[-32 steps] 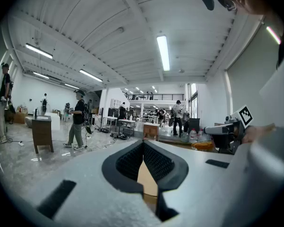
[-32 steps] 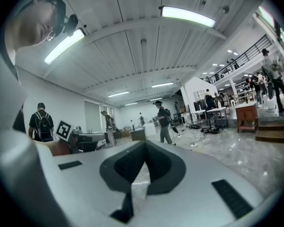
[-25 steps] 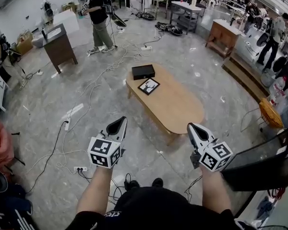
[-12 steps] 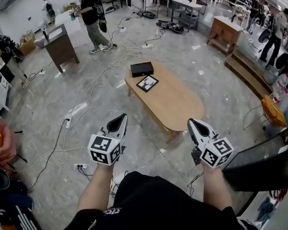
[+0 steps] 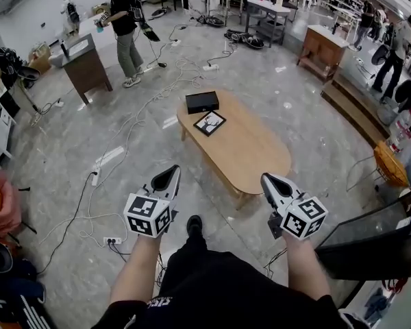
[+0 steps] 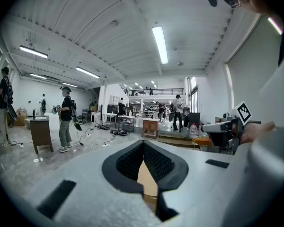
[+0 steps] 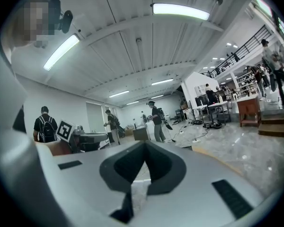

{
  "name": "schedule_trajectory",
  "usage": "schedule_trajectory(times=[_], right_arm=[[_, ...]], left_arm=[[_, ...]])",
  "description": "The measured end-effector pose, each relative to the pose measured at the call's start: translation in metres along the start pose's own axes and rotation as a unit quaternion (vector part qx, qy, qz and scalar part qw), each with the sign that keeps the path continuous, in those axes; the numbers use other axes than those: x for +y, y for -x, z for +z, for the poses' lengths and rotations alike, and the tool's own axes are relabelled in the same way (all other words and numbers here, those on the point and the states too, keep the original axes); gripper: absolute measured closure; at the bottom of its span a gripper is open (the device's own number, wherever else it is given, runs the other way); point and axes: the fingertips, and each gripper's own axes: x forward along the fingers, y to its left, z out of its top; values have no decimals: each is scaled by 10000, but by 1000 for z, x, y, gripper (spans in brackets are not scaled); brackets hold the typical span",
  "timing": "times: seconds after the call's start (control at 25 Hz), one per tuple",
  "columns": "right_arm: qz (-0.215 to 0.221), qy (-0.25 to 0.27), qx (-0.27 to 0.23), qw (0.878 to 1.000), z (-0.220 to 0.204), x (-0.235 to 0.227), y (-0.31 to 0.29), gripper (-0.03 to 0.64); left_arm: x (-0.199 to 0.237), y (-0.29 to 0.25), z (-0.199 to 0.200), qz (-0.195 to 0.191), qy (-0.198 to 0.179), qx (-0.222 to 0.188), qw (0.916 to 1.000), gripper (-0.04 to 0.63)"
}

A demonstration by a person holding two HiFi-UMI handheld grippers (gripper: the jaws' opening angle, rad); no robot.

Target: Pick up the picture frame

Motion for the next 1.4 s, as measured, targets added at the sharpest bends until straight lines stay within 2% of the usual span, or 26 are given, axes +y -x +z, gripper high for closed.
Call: schedule_trajectory(times=[0.16, 0.4, 0.64, 0.84, 1.12, 1.4], right_arm=[[-58, 13, 120, 9999, 2, -20, -36, 614], [-160, -34, 265, 9995, 13, -43, -121, 612], [-62, -130, 551, 9984, 7, -44, -212, 612], [-115, -179, 752, 9969, 3, -44, -265, 613], [-311, -181, 721, 9968, 10, -46, -309, 612], [-245, -317, 934, 9948, -2, -54, -340, 612]], left_arm=[[29, -29, 3, -43, 33, -77, 10000, 586], [107, -79, 8, -66, 185, -41, 9998, 586], [177, -121, 8, -216, 303, 107, 9992, 586], [224, -144, 2, -331, 421, 224, 9983, 586], [267, -162, 3, -524, 436, 247, 9974, 586], [288, -183, 5, -562, 517, 271, 9967, 586]])
